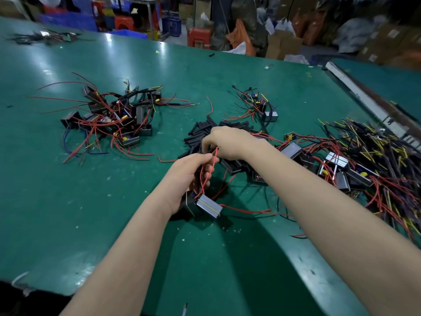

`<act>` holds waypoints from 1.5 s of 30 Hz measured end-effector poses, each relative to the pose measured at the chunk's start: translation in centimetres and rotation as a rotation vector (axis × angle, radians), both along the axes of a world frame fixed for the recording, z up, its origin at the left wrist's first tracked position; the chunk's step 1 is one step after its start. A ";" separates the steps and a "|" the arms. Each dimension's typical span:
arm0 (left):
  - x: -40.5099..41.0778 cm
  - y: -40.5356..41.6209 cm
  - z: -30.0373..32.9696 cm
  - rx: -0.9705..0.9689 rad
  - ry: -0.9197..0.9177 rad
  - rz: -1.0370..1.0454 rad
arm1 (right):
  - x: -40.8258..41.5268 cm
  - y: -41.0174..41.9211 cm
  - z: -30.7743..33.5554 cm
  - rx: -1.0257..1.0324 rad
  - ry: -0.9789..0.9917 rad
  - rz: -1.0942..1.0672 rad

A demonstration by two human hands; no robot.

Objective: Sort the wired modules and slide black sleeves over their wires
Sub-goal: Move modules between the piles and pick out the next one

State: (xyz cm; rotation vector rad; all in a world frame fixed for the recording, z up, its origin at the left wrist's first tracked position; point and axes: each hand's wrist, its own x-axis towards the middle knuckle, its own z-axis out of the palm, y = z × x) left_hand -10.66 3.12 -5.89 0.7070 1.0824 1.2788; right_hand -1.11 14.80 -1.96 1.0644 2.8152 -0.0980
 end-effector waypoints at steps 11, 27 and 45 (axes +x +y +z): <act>0.2 -0.4 0.1 0.065 -0.002 0.021 | 2.2 -1.1 -0.7 0.055 0.685 -0.157; 0.9 -0.8 -0.3 0.262 0.174 0.068 | 5.2 -10.1 -1.0 -0.283 1.942 -0.494; 1.2 -0.9 -0.1 0.264 0.242 0.087 | 5.1 -9.8 -1.3 -0.334 1.841 -0.461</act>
